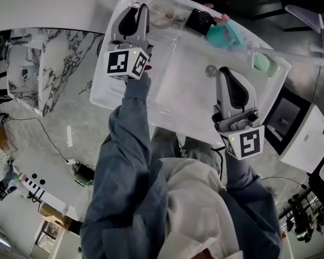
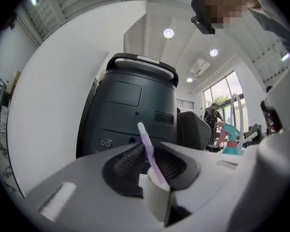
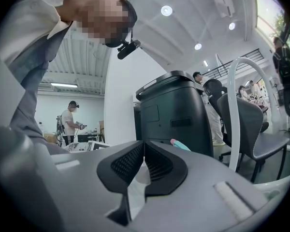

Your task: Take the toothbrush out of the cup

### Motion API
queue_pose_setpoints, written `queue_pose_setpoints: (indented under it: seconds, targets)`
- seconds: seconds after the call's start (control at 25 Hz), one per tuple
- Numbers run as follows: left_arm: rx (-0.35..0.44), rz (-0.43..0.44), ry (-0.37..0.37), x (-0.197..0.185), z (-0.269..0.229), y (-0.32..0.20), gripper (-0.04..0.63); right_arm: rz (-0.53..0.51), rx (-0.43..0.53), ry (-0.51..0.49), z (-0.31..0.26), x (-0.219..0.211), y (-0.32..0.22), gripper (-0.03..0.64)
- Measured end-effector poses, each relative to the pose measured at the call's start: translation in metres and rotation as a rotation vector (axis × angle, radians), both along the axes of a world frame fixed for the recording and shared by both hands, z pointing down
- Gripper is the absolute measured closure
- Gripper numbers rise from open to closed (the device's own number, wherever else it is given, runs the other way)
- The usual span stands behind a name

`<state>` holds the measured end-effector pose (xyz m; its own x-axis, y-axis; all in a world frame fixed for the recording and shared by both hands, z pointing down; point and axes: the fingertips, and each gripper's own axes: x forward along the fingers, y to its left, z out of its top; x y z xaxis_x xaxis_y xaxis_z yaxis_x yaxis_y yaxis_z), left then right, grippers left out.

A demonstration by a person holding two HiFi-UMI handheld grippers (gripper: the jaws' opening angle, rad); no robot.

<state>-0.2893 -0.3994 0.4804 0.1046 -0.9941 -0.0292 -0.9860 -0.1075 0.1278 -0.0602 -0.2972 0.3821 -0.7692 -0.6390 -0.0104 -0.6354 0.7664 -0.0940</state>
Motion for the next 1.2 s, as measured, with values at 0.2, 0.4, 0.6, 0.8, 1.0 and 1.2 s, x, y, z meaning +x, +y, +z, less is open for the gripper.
queue_pose_setpoints:
  seconds: [0.2, 0.4, 0.6, 0.8, 1.0, 1.2]
  targets:
    - [0.025, 0.004, -0.009, 0.002, -0.009, 0.004, 0.49, 0.0, 0.006, 0.0, -0.002, -0.001, 0.001, 0.605]
    - [0.031, 0.009, -0.008, 0.005, -0.013, 0.01, 0.491, -0.007, 0.013, -0.005, -0.003, -0.003, 0.003, 0.606]
    - [0.055, 0.013, -0.021, 0.009, -0.025, 0.015, 0.491, -0.034, 0.028, 0.0, -0.001, -0.023, -0.006, 0.606]
    - [0.104, 0.041, -0.091, 0.025, -0.06, 0.03, 0.491, -0.068, 0.068, -0.014, -0.009, -0.042, -0.016, 0.606]
    - [0.149, 0.054, -0.125, 0.04, -0.098, 0.051, 0.491, -0.085, 0.095, -0.035, -0.026, -0.052, -0.015, 0.606]
    - [0.183, 0.056, -0.101, 0.057, -0.135, 0.081, 0.491, -0.103, 0.127, -0.052, -0.05, -0.054, -0.001, 0.605]
